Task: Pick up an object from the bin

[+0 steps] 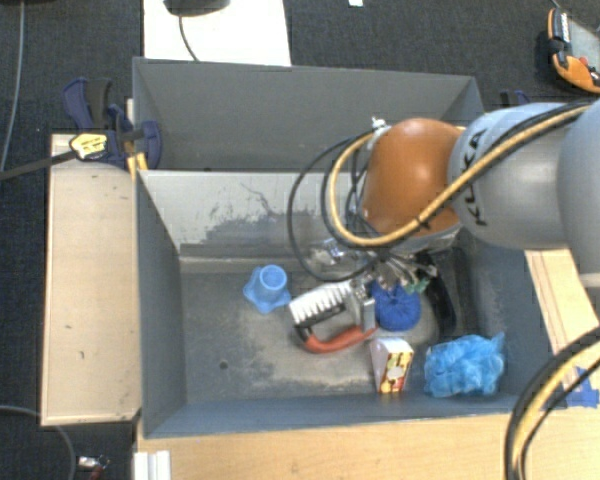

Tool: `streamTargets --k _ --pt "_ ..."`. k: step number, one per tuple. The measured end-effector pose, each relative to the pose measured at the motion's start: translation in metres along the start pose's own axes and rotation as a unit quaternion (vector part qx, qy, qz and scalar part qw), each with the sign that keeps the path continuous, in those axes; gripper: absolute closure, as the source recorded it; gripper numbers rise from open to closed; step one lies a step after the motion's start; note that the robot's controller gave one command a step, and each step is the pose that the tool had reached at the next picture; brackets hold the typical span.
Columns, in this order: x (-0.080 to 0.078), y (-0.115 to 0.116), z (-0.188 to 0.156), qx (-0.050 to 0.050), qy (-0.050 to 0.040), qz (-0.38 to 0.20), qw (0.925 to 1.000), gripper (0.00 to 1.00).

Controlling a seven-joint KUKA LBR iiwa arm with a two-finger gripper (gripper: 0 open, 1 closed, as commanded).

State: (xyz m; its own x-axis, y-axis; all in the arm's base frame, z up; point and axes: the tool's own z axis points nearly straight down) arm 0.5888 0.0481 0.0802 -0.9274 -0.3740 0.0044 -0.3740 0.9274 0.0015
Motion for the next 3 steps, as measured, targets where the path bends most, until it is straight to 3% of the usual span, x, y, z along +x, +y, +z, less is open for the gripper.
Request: streamTargets --k 2,3 --pt "0.004 0.005 -0.012 0.003 -0.0135 0.005 0.9999 0.0" --pt "0.007 0.007 -0.008 0.004 -0.0161 0.009 0.9998 0.0"
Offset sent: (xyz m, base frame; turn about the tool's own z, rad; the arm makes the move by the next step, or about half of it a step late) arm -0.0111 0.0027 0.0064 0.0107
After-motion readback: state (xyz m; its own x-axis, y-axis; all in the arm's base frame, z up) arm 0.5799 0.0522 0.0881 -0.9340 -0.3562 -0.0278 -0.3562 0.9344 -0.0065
